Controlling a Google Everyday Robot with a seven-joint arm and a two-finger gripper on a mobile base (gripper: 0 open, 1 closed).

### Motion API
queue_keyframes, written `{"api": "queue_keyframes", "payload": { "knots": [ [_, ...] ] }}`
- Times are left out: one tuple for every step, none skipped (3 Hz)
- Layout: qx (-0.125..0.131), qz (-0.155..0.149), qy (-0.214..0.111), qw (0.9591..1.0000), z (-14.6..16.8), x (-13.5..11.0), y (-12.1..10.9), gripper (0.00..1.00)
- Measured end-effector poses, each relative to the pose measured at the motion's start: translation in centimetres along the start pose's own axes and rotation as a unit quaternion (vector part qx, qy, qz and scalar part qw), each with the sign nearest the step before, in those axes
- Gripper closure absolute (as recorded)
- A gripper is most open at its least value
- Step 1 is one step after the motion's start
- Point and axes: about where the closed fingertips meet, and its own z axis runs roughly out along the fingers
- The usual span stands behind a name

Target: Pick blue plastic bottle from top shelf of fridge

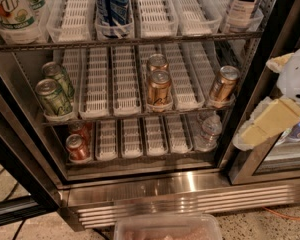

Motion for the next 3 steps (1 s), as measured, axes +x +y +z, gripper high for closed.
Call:
{"api": "queue_keyframes", "payload": {
  "knots": [
    [0.04, 0.065, -0.066, 0.9949, 0.4, -0.3, -1.2, 0.0],
    [0.086, 0.104, -0.124, 0.9831, -0.3, -1.4, -3.2, 0.0],
    [0.099, 0.107, -0.135, 0.98, -0.6, -2.0, -3.9, 0.0]
  ]
}}
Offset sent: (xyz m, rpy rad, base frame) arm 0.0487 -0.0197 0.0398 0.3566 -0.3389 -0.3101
